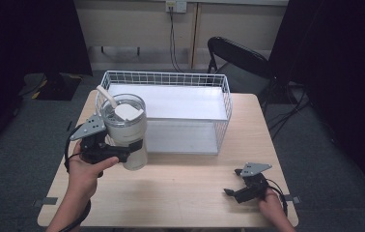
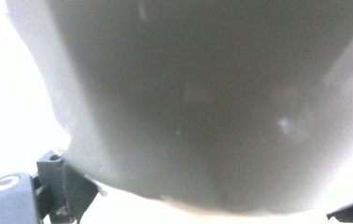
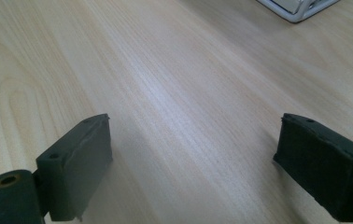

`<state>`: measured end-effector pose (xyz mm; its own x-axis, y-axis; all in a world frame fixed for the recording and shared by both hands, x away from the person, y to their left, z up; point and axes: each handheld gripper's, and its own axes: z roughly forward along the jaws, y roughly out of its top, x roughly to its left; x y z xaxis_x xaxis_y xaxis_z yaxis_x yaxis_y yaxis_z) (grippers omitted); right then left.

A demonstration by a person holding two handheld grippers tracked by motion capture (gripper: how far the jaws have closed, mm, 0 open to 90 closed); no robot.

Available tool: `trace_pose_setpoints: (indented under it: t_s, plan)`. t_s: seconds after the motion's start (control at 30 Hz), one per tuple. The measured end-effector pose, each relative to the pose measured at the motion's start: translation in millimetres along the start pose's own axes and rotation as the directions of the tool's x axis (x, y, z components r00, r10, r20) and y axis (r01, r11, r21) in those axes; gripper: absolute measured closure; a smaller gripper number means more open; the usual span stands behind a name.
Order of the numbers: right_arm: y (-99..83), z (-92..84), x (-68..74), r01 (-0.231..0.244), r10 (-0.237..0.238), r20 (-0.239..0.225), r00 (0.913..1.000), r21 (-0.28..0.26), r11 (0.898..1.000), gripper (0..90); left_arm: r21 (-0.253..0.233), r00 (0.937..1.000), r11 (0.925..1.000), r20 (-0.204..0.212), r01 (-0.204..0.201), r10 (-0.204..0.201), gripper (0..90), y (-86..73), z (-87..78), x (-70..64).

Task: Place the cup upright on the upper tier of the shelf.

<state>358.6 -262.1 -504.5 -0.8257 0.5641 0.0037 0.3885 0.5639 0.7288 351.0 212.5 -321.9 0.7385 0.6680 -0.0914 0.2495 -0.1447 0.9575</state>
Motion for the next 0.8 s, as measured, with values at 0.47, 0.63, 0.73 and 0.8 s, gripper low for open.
trace_pose_setpoints:
  t_s: [0.47,0.63,0.73,0.8]
  plan:
    - [0.0,0.0,0.0,0.000,0.000,0.000,1.0000,0.000,1.000,10.0,-0.011,0.9999,0.9998,-0.002,0.014,-0.014,9.8,28.2,-2.5,1.5]
    - [0.0,0.0,0.0,0.000,0.000,0.000,1.0000,0.000,1.000,9.9,-0.011,0.9998,0.9998,-0.002,0.019,-0.019,9.8,38.0,-5.4,1.6]
    - [0.0,0.0,0.0,0.000,0.000,0.000,1.0000,0.000,1.000,9.9,-0.019,0.9999,0.9997,-0.002,0.015,-0.015,9.8,45.4,-7.5,2.5]
    - [0.0,0.0,0.0,0.000,0.000,0.000,1.0000,0.000,1.000,9.9,-0.027,0.9998,0.9994,-0.001,0.021,-0.021,9.8,49.6,-7.8,2.4]
